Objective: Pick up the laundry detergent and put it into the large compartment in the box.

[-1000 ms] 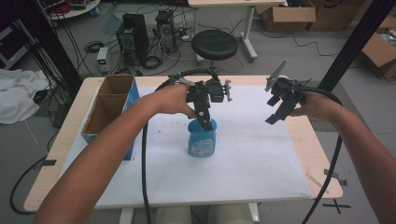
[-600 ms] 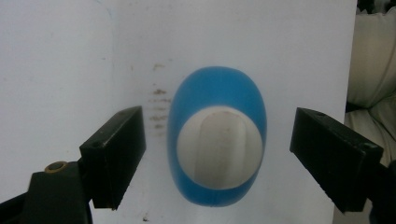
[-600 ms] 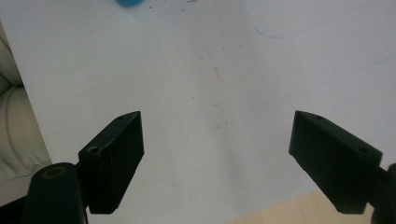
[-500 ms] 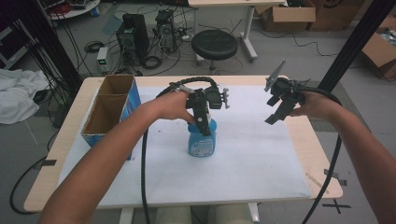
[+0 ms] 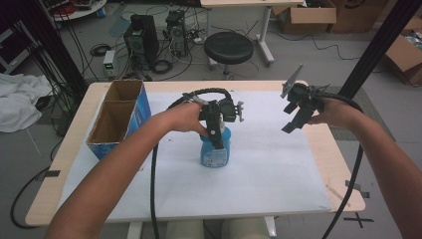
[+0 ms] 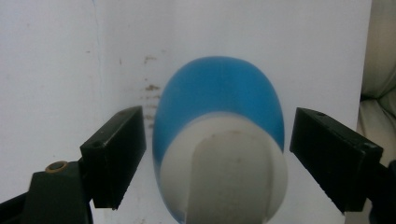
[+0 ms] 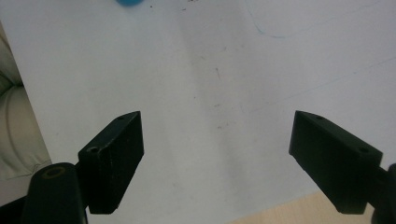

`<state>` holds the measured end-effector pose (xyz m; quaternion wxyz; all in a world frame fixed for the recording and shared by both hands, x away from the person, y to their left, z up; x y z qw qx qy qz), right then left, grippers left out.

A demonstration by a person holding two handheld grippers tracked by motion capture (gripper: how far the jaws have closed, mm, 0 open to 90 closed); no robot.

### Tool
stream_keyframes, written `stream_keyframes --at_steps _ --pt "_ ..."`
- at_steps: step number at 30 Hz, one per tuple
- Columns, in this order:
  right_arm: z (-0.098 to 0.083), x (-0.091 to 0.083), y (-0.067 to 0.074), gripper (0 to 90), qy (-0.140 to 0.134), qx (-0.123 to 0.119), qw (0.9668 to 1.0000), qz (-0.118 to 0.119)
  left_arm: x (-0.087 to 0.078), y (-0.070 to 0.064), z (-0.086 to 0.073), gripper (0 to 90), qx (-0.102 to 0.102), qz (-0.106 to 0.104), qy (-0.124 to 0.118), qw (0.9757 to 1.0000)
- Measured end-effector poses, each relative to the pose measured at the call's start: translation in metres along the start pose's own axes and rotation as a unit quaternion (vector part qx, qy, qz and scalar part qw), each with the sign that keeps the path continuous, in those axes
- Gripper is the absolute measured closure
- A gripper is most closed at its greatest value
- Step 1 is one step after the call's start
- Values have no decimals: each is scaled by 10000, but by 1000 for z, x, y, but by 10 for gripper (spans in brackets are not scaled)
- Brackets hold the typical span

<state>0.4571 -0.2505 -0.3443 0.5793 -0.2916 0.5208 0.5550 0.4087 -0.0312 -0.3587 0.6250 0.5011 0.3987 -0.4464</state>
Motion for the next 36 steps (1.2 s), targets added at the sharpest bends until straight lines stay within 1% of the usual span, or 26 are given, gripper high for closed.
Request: stream_keyframes --at_steps 9,11,17,23,36 --pt "-3 4 0 176 10 37 10000 62 10 -1 -2 193 38 -10 76 10000" --pt "-3 4 0 176 4 32 10000 60 11 -2 -1 194 89 -11 106 9999" --pt "-3 1 0 177 -27 32 10000 42 11 -2 1 236 109 -37 75 9999" --pt "-2 1 0 177 -34 7 10000 43 11 -1 -1 268 120 -28 76 9999" --pt "-2 1 1 182 -27 -4 10000 66 11 2 -3 323 85 37 65 9999"
Point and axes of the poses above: each handheld gripper's, and its own axes: x roughly forward along the jaws, z roughly out of its top, y roughly to its left, the point moved 8 cm from there along x, roughly forward along the jaws, and after that the axes turned 14 degrees about z, right-handed, at the moved point
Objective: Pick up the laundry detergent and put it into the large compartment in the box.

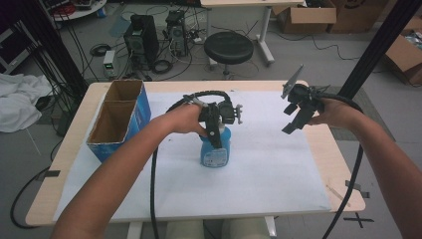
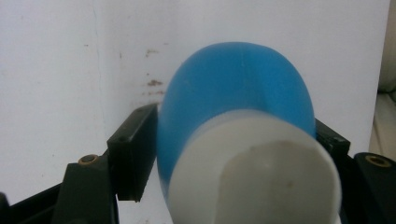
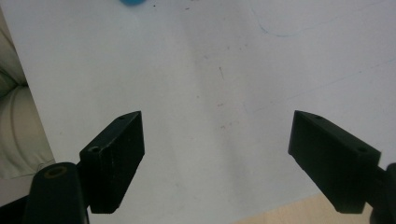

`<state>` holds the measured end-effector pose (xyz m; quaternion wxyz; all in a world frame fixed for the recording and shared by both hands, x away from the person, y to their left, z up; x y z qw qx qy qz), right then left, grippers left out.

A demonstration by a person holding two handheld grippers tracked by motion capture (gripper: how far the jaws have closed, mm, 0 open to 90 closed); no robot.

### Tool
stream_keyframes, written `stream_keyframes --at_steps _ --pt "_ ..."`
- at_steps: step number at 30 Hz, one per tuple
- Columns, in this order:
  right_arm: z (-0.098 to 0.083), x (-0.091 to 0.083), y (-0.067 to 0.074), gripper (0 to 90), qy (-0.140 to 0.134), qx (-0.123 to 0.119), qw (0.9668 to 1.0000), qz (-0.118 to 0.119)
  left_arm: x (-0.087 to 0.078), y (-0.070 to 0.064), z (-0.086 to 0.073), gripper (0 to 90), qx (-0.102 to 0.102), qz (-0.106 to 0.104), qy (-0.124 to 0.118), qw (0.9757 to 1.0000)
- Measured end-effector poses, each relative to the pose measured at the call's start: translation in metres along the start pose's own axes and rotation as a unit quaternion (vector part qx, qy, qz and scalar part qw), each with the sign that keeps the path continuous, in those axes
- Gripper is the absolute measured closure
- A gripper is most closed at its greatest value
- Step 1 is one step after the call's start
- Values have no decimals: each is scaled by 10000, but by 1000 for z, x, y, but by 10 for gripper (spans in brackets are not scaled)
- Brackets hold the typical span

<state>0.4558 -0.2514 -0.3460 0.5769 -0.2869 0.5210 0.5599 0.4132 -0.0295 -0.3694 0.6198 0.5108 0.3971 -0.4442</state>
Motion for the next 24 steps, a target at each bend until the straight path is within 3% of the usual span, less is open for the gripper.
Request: stream_keyframes --at_steps 24 --pt "0 1 2 182 0 -3 10000 28 -1 -2 0 375 29 -71 -32 10000"
Point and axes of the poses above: each handheld gripper's, and its own axes: x roughly forward along the jaws, z roughly out of its top, y roughly to its left, the point moved 8 cm from there along x, roughly forward along the jaws, and after that the axes turned 14 degrees about z, right-handed, at the moved point
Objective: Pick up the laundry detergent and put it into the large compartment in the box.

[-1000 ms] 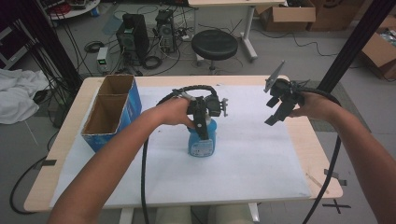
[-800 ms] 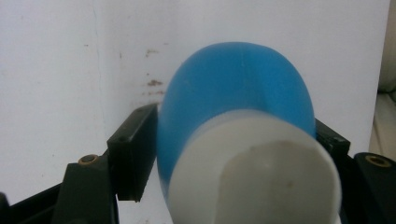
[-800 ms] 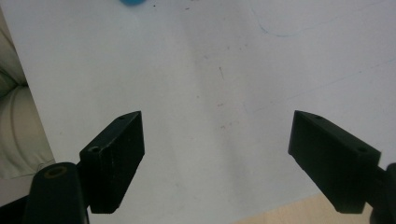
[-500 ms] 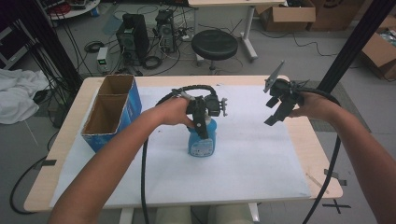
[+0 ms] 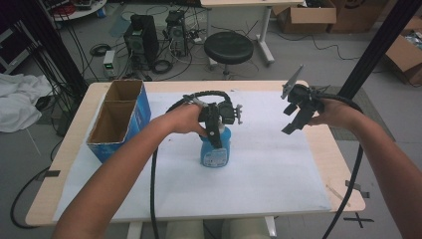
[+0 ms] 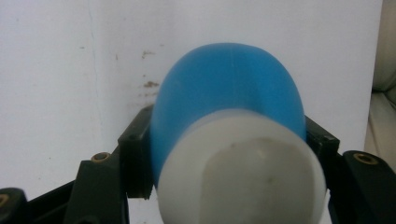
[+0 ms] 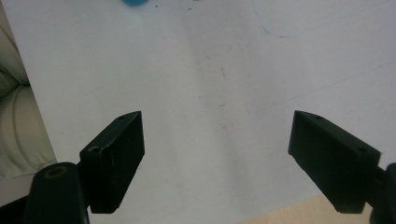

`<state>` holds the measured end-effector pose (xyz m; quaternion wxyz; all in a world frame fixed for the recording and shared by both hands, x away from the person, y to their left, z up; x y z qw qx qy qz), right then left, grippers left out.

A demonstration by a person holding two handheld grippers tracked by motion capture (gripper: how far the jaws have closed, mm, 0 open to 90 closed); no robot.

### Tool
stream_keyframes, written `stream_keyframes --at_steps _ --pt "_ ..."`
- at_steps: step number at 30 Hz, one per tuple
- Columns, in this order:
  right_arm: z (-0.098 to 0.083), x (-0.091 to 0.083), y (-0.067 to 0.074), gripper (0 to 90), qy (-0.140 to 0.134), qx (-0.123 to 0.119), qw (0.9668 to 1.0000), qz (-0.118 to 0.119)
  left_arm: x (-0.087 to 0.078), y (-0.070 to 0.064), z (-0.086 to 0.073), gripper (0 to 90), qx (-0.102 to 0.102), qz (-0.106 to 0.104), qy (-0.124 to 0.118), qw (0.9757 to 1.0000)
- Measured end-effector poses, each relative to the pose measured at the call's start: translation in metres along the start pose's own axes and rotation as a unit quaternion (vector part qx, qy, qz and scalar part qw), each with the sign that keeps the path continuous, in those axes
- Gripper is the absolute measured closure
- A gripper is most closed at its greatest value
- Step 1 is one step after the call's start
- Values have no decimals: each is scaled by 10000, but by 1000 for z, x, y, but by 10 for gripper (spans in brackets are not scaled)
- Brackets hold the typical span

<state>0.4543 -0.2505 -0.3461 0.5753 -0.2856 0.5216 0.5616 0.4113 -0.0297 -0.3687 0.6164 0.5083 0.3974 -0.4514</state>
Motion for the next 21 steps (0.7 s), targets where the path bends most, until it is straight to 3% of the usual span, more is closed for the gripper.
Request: stream_keyframes --at_steps 15,21 --pt "-1 1 0 182 13 42 10000 19 -4 -1 -2 379 -129 -51 30 9999" --pt "-1 2 2 183 16 34 10000 26 -23 0 -3 379 -501 -16 52 9987"
Point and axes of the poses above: each handheld gripper's, and its own axes: x roughly forward along the jaws, z roughly out of its top, y roughly to its left, the point moved 8 cm from there along x, roughly forward along the jaws, and after that the axes turned 14 degrees about z, right-handed, at the moved point
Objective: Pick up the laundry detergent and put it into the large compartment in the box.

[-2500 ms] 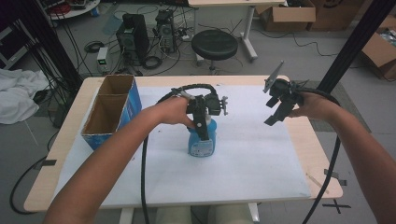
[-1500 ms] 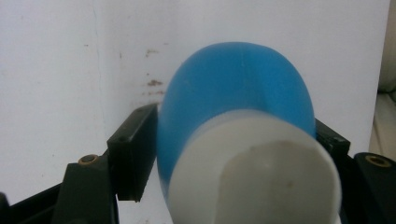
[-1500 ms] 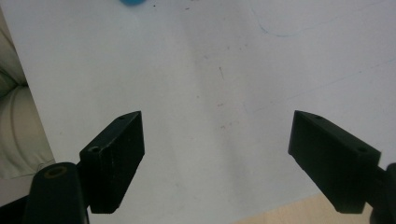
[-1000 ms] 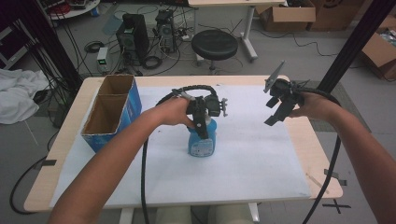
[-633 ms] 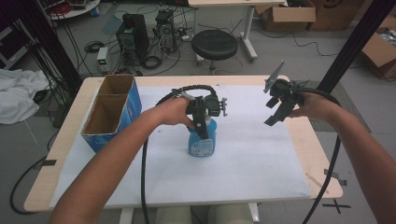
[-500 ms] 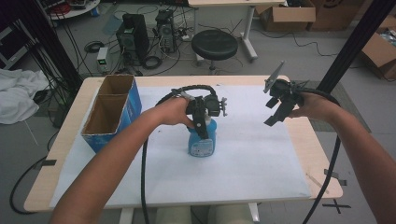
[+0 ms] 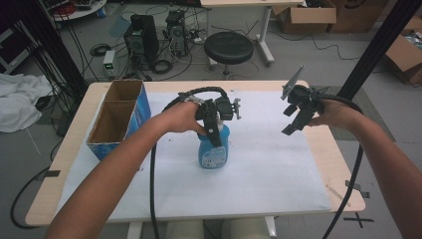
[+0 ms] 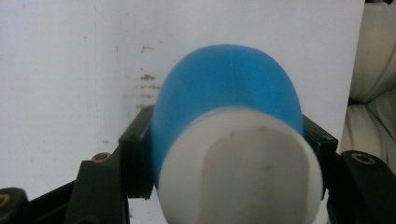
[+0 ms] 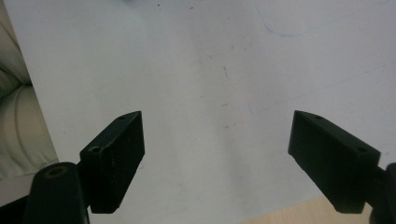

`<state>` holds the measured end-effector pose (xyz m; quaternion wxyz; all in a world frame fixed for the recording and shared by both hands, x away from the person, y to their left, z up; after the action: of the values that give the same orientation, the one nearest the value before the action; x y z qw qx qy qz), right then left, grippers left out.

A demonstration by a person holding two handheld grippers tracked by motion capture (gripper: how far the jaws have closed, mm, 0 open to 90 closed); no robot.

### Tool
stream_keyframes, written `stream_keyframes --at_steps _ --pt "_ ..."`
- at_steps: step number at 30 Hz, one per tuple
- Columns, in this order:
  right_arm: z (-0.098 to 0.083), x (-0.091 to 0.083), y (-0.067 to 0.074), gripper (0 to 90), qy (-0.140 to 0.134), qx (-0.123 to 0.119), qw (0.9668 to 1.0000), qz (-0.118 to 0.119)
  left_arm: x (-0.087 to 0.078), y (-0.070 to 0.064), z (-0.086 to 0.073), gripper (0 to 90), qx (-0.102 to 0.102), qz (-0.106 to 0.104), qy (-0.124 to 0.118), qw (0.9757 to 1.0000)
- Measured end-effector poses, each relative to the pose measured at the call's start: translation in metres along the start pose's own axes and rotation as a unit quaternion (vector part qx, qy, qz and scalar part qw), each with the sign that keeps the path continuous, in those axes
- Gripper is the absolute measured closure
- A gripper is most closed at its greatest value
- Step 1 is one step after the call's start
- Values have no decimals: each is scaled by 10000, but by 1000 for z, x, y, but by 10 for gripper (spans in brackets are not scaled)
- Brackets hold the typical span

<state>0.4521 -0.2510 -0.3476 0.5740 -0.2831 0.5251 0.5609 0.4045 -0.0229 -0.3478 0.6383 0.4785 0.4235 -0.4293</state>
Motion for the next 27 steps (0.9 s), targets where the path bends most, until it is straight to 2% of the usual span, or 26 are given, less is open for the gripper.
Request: stream_keyframes --at_steps 2,4,5,6,8,10,13,14,16,19,20,21,22,24,27 --pt "1 1 0 183 -3 -39 10000 1 -4 0 0 379 -34 36 5 10000" --pt "1 1 1 183 2 -1 10000 9 -15 2 0 380 -238 124 39 9996" --pt "1 1 1 183 2 -1 10000 9 -15 2 0 379 -238 124 39 9996" --pt "1 2 2 183 2 -53 10000 15 -24 4 0 379 -461 152 58 9988" --pt "1 2 2 183 -4 -64 10000 12 -27 4 0 379 -518 166 54 9985" --pt "1 2 3 183 1 -60 10000 14 -39 6 1 380 -757 232 63 9968" --pt "1 3 5 183 0 -76 10000 21 -48 7 2 379 -994 289 98 9946" --pt "1 3 5 183 0 -76 10000 21 -48 7 2 379 -994 289 98 9946" --pt "1 4 6 184 -6 -89 10000 27 -57 10 1 379 -1232 301 172 9918" --pt "1 4 8 184 10 -50 10000 35 -64 14 1 380 -1470 387 204 9882" --pt "1 4 8 184 -2 -108 9999 27 -64 14 1 380 -1470 387 204 9882" --pt "1 3 9 184 -3 -97 9999 24 -69 17 0 380 -1592 467 244 9858" --pt "1 3 9 184 -3 -97 9999 24 -69 17 0 380 -1592 467 244 9858" --pt "0 4 10 185 -3 -100 9999 25 -75 22 -3 379 -1869 573 283 9803" --pt "-2 4 12 185 11 -101 9999 28 -82 28 -6 380 -2167 642 329 9736"
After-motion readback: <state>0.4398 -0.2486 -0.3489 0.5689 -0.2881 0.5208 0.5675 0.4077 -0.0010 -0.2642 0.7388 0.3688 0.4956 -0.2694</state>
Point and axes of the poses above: each handheld gripper's, and its own axes: x roughly forward along the jaws, z roughly out of its top, y roughly to its left, the point moved 8 cm from there along x, roughly forward along the jaws, and after that the axes turned 14 degrees about z, right-handed, at the moved point
